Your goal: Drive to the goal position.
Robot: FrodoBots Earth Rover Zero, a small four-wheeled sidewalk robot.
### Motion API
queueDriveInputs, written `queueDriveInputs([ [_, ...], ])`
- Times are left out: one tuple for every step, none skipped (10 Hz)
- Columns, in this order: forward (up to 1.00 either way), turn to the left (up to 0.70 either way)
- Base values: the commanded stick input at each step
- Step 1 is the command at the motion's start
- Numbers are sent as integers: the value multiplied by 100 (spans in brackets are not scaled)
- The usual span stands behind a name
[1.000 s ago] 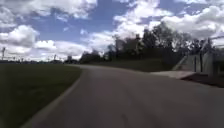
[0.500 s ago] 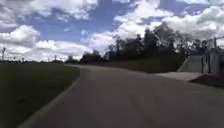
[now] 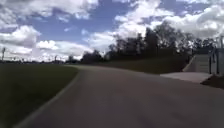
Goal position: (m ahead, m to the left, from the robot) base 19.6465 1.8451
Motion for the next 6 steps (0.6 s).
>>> queueDriveInputs([
  [100,6],
  [100,6],
  [100,6],
  [100,7],
  [100,8],
  [100,8],
])
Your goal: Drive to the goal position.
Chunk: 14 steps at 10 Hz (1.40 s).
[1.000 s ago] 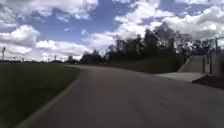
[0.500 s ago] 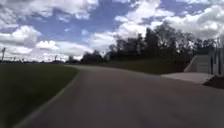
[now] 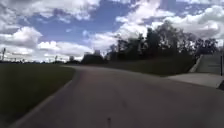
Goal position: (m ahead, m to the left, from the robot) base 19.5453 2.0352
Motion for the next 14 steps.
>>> queueDriveInputs([
  [100,9],
  [100,9],
  [100,9],
  [100,10],
  [100,10],
  [100,10],
  [100,10],
  [100,10],
  [100,10],
  [100,10],
  [100,10],
  [100,9],
  [100,7],
  [100,2],
])
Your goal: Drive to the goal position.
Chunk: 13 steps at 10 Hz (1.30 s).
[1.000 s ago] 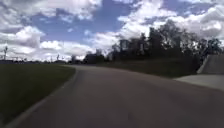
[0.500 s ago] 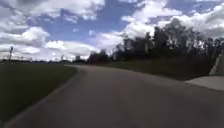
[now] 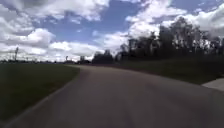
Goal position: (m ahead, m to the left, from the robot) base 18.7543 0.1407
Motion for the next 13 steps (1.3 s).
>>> queueDriveInputs([
  [100,0],
  [100,0],
  [100,0],
  [100,0],
  [100,0],
  [100,0],
  [100,0],
  [100,0],
  [100,0],
  [100,0],
  [100,0],
  [100,0],
  [100,0],
])
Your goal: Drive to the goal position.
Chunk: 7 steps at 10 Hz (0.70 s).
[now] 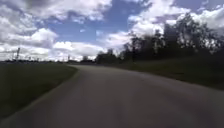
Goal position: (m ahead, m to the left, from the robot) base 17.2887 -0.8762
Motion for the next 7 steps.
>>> queueDriveInputs([
  [100,0],
  [100,0],
  [100,0],
  [100,0],
  [100,0],
  [100,0],
  [100,0],
])
